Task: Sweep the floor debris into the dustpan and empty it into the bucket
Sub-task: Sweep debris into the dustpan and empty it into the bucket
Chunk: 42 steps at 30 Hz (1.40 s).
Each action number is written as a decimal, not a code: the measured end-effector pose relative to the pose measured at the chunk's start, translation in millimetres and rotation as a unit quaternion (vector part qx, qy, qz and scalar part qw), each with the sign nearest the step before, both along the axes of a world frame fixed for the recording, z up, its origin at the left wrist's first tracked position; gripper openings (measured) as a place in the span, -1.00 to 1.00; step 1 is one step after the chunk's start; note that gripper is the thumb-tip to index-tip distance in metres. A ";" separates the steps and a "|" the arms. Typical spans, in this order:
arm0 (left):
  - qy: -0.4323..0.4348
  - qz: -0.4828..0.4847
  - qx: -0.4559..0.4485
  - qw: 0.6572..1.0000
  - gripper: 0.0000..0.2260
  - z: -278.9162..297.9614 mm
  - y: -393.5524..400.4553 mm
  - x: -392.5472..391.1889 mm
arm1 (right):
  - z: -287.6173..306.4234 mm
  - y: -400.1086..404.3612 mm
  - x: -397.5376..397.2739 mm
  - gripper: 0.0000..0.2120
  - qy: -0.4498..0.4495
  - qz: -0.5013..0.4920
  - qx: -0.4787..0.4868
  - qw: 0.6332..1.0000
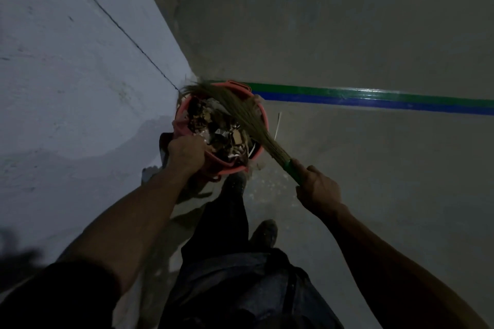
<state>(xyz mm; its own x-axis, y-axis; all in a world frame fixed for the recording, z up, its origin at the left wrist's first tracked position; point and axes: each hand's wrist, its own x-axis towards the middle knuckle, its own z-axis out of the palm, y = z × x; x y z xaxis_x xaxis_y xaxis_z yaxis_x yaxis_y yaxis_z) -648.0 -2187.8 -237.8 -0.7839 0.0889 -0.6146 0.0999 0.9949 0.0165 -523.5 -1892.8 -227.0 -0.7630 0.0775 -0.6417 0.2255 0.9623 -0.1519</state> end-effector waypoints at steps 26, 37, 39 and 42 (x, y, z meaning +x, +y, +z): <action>0.049 -0.007 -0.002 0.999 -0.87 -3.5 -0.2 10.0 | -32.9 -17.3 -13.4 -0.54 -0.063 -0.067 -0.097 0.991; -0.028 -0.062 -0.018 0.997 -0.82 -48.2 17.1 -44.1 | -61.8 -41.4 -41.2 -0.52 -0.136 -0.098 -0.076 0.983; -0.039 -0.072 -0.016 0.997 -0.79 -57.8 22.5 -46.6 | -65.9 -43.7 -42.6 -0.52 -0.140 -0.110 -0.074 0.981; -0.062 -0.079 -0.026 0.995 -0.76 -67.4 27.7 -52.6 | -68.2 -45.9 -42.5 -0.53 -0.142 -0.123 -0.076 0.979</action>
